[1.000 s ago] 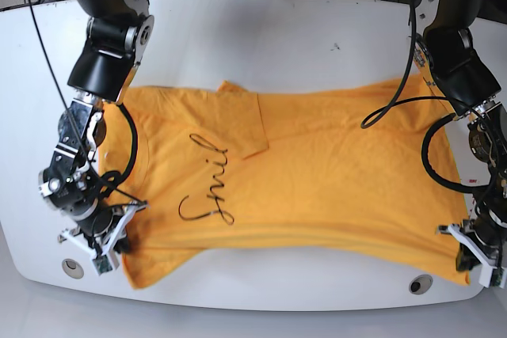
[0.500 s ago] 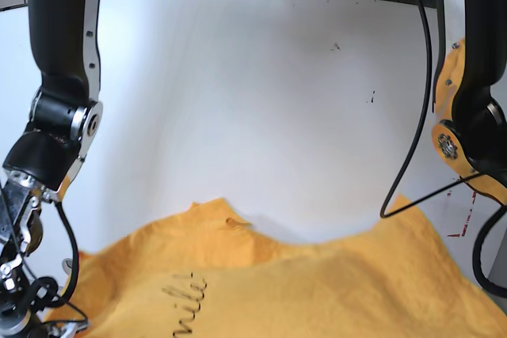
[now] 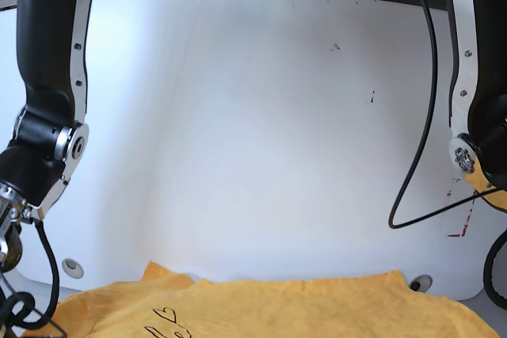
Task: Layout the t-shirt on the table in an organized manner, then fold the t-shirt properly
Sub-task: 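Lift the shirt by its hem corners and lay it back down flat, then release the left gripper and regrasp the shirt's shoulder corner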
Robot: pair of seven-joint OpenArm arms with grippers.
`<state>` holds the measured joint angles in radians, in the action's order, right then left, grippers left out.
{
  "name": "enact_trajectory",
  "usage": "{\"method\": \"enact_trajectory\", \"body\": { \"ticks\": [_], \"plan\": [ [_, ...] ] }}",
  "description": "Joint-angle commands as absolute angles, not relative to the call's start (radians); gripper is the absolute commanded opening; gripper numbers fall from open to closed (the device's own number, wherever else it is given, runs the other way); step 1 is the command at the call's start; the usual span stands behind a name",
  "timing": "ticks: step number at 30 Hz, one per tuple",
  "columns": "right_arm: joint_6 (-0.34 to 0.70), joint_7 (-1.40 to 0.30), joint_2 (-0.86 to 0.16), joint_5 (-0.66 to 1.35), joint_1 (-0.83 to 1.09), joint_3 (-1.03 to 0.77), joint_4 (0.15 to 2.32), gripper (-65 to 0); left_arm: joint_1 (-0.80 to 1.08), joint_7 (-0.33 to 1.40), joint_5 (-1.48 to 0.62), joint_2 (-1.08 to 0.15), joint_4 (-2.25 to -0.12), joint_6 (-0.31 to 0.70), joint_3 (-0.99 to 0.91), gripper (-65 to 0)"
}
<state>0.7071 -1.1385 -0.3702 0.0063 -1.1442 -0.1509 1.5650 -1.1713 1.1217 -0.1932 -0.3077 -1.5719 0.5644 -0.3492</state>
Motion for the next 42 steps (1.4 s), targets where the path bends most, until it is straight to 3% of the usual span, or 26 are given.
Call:
{"method": "enact_trajectory", "body": {
  "ticks": [1, 11, 20, 28, 42],
  "plan": [
    [0.698, -1.159, -0.392, -0.022, -1.076, -0.16, 1.649, -65.0, -1.133, 1.13, -0.173, -0.315, -1.603, 0.564, -0.355, -65.0],
    [0.698, -1.161, -0.337, -0.022, -0.644, -0.323, 1.848, -65.0, -0.796, 1.171, -0.173, -0.298, -1.744, 0.657, -0.412, -65.0],
    [0.698, -1.081, -0.252, -0.022, -0.334, -0.446, 1.882, -65.0, -0.452, 1.165, -0.173, -0.292, -1.833, 0.698, -0.45, -65.0],
    [0.698, -1.056, -0.206, -0.022, -0.171, -0.499, 1.882, -65.0, -0.229, 1.112, -0.173, -0.291, -1.842, 0.698, -0.509, -65.0],
    [0.698, -1.056, -0.165, -0.022, 0.012, -0.499, 1.956, -65.0, -0.053, 1.096, -0.168, -0.303, -1.847, 0.698, -0.582, -65.0]
  ]
}}
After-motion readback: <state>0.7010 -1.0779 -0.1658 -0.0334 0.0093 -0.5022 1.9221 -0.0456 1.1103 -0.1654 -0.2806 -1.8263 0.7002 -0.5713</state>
